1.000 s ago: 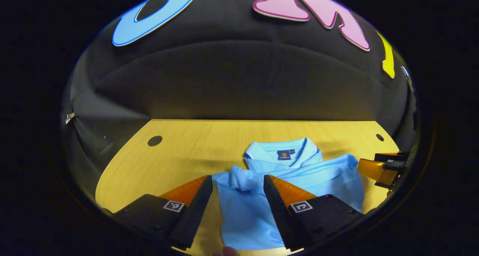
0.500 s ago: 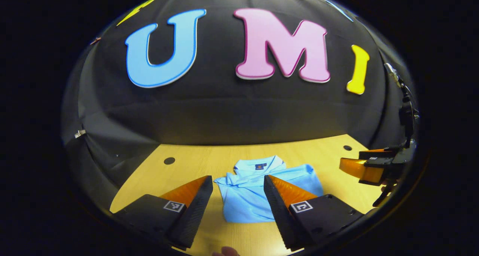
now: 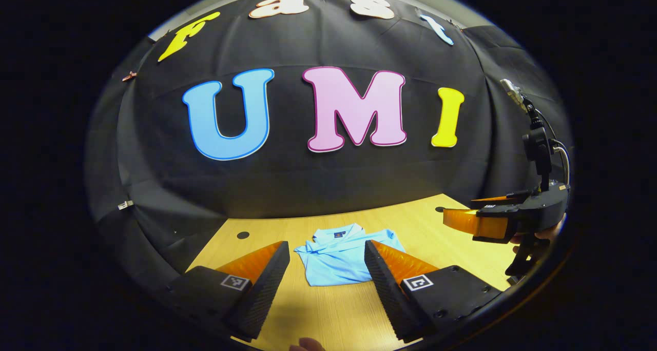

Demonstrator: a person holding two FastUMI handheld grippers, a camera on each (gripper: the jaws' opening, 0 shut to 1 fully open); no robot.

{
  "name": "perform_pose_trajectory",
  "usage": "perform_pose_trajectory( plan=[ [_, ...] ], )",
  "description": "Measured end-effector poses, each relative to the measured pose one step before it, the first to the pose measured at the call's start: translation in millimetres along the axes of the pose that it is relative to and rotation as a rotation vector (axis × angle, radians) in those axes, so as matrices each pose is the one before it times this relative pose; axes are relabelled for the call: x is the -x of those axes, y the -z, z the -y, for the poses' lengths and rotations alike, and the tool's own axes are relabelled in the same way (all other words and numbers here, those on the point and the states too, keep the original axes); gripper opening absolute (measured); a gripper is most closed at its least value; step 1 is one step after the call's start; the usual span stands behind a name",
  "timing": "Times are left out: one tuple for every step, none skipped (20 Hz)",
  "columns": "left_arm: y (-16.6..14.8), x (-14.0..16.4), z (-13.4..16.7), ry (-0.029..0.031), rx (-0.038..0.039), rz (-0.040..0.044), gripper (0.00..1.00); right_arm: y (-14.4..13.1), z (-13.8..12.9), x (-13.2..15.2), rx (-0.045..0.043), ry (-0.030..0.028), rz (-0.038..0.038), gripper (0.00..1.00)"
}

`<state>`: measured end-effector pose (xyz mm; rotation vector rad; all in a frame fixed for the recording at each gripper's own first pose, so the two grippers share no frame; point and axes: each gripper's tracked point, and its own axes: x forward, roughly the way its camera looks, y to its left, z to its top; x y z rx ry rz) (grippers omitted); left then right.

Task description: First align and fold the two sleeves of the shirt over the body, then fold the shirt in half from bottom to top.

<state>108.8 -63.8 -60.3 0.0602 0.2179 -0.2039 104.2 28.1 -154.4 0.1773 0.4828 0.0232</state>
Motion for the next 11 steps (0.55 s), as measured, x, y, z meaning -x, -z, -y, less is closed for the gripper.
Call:
perform_pose_trajectory(
  plan=[
    [1.06, 7.36, -2.89, -0.00177, 0.00385, 0.01200, 0.93, -1.78, -2.06, 11.42, -0.00157, -0.00356, 0.00531, 0.95],
    [-1.58, 9.00, -4.59, -0.01348, -0.00396, 0.00929, 0.93, -1.01, -1.90, 11.08, 0.00697, -0.00099, 0.00776, 0.96],
    [-1.32, 7.47, -4.52, -0.00995, -0.00919, 0.00902, 0.94, -0.13, -1.29, 9.44, 0.01441, 0.00150, 0.00693, 0.96],
    [-1.98, 6.27, -2.11, -0.00590, -0.00853, 0.01215, 0.95, 0.37, -3.03, 9.81, 0.01147, -0.00281, 0.00642, 0.96],
    [-1.15, 5.35, -0.52, -0.00061, -0.00579, 0.00390, 0.95, 2.28, -4.66, 8.88, 0.00233, -0.00456, 0.00129, 0.96],
    [-1.33, 5.39, 0.30, 0.00128, -0.00374, 0.00454, 0.95, 3.28, -6.79, 7.30, -0.00332, -0.01324, -0.00611, 0.96],
    [2.40, 7.32, 0.42, 0.00336, 0.00591, 0.00115, 0.95, 3.22, -5.36, 6.12, -0.00310, -0.01045, -0.00648, 0.96],
    [-0.46, 4.86, 2.05, 0.00734, 0.00374, 0.00086, 0.95, -0.61, -4.78, 6.13, -0.00160, -0.00859, 0.00237, 0.96],
    [0.06, 4.84, 1.71, 0.00488, 0.00428, 0.00115, 0.95, -1.66, -1.63, 3.26, 0.00187, -0.00133, 0.00611, 0.96],
    [-0.77, 1.15, 1.44, 0.00326, 0.00717, 0.00226, 0.95, 0.01, -1.73, 3.30, 0.00423, -0.00039, 0.00291, 0.97],
    [-0.98, 1.76, 1.44, 0.00377, 0.00462, 0.00299, 0.95, 0.13, -1.64, 1.12, -0.00156, 0.00126, 0.00230, 0.97]
  ],
)
